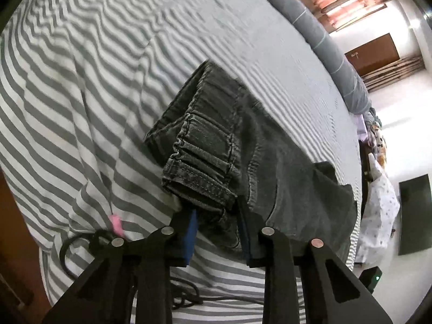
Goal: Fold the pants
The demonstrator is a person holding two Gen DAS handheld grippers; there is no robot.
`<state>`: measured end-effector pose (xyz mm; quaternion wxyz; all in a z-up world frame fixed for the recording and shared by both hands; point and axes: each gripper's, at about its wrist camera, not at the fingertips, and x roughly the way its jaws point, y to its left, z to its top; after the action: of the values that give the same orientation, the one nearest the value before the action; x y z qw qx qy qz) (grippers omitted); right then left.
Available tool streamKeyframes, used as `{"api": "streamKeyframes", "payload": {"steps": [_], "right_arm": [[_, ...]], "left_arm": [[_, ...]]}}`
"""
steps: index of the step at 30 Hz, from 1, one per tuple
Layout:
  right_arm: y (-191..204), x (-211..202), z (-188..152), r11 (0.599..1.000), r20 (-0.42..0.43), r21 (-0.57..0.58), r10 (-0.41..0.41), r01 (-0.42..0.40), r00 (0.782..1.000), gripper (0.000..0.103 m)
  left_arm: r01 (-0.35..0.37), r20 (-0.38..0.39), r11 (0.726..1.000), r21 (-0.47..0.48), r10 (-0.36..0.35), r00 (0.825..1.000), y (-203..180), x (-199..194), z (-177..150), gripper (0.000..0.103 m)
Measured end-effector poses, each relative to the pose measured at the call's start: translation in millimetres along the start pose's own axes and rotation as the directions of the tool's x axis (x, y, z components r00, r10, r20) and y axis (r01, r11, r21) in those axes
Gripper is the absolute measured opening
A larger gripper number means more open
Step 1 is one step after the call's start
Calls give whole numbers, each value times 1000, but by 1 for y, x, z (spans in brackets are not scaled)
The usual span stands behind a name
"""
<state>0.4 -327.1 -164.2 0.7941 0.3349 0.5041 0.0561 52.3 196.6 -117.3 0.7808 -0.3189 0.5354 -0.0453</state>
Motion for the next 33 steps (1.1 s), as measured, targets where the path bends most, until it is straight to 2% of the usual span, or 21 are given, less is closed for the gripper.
{"api": "streamKeyframes", "payload": {"steps": [5,9,11,16,21,33], "right_arm": [[-7,20,6,984,7,108,140,-140,990,47],[-3,32,14,978,33,128,161,-164,986,47],[-6,30,22,971,80,152,176,-186,981,45],[-15,19,41,970,151,177,139,-165,979,38],[-25,13,49,972,162,188,114,-144,980,32],[-32,17,68,971,190,205,84,-123,978,31]], "left_arm": [[30,27,1000,-6,-30,999,-14,-18,7,25],[25,39,1000,10,-26,999,-21,-21,13,23],[20,38,1000,8,-20,999,-20,-20,16,23],[3,27,1000,14,-4,1000,-20,-8,18,23],[21,5,1000,-16,-21,1000,-14,4,19,23],[64,21,990,-126,-62,998,0,23,27,30]]}}
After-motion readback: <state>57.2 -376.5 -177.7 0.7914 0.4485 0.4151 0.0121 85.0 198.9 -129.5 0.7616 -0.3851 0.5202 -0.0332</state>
